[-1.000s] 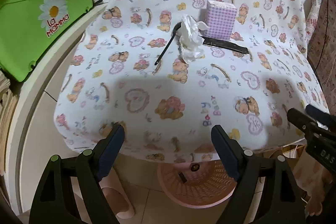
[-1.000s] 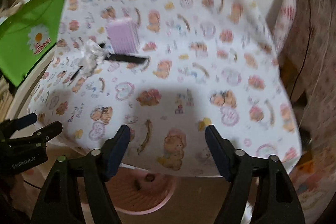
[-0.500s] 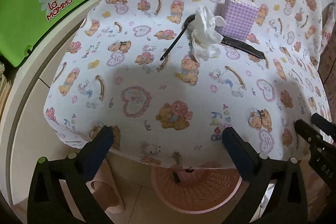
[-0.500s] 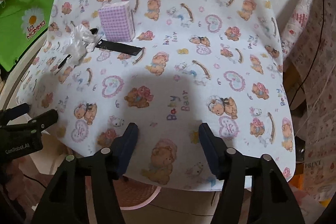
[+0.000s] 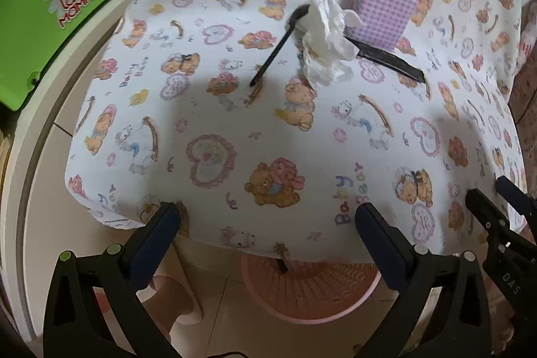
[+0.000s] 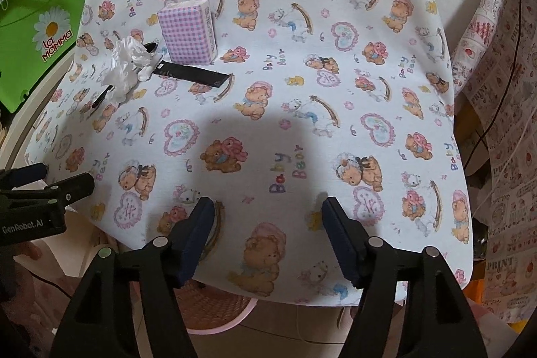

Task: Collect trash
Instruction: 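Raise both open tools back over the table, then close the left tool on the crumpled white plastic beside the tissue box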

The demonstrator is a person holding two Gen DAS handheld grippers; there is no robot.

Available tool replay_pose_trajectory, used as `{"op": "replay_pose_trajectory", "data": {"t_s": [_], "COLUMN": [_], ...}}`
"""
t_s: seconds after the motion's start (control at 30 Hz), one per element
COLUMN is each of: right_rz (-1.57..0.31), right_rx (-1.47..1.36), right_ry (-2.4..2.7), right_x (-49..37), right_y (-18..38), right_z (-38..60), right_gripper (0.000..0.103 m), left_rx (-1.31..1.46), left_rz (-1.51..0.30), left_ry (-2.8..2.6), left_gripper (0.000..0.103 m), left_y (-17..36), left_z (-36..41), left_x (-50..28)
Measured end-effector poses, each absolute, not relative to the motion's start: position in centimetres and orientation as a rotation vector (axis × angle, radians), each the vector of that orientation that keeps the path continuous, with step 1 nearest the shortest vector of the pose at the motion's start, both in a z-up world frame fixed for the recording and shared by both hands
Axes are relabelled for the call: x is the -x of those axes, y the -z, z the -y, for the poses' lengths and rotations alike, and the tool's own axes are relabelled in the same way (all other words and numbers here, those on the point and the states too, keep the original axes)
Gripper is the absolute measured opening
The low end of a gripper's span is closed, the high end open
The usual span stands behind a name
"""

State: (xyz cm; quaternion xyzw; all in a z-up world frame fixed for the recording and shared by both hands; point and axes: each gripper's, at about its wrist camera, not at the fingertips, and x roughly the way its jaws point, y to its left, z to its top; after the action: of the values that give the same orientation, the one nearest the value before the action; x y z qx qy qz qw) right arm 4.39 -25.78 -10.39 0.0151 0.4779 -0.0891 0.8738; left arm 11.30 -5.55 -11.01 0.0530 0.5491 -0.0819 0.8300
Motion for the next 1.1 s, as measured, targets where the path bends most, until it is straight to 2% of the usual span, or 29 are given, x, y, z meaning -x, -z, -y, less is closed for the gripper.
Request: {"op": "replay_pose_trajectory", "data": {"t_s": [0.27,0.33,0.4,0.43,0.47,0.53,0.63,0.83,1.03,1.1], "right_rz": [-0.998,-0.998,-1.000,-1.001,-1.002,-1.001,-0.971,-0.862,-0.826,-0.825], "right_rx": [-0.031,-0.032,-0.035,-0.036,-0.045,-0.082,-0.122,-0.029,-0.033,-0.050], "right_ry": [0.187,0.188,0.190,0.191,0.193,0.189,0.178,0.156,0.144,0.153], "right_x": [-4.5,-4.5,-4.4,-4.5,-4.5,-4.5,-4.4,-6.0,-8.1,-8.3], "right_y": [10.5,10.5,10.5,10.4,10.4,10.1,8.8,3.8,2.5,3.4], "right_z": [25.7,25.7,25.7,25.7,25.8,26.2,26.9,27.3,28.5,29.1], "right_gripper": [0.070,0.070,0.070,0.070,0.070,0.070,0.070,0.070,0.070,0.070], "left_rx": [-0.120,-0.108,-0.102,-0.093,-0.072,-0.027,-0.118,-0.176,-0.171,-0.153], "left_rz": [-1.124,-1.097,-1.059,-1.055,-1.059,-1.044,-0.963,-0.922,-0.926,-0.897], "left_ry": [0.190,0.170,0.191,0.217,0.252,0.304,0.286,0.344,0.409,0.398], "left_gripper": [0.101,0.085,0.040,0.027,0.009,0.008,0.008,0.008,0.010,0.018], "left_y": [11.1,10.7,10.0,9.7,9.5,8.8,6.6,2.7,3.5,4.1], "left_z": [6.0,6.2,6.5,6.7,6.8,6.7,7.2,7.9,9.3,9.3], "left_x": [-10.8,-10.4,-10.1,-10.0,-10.0,-9.9,-9.4,-11.7,-13.5,-14.0]}}
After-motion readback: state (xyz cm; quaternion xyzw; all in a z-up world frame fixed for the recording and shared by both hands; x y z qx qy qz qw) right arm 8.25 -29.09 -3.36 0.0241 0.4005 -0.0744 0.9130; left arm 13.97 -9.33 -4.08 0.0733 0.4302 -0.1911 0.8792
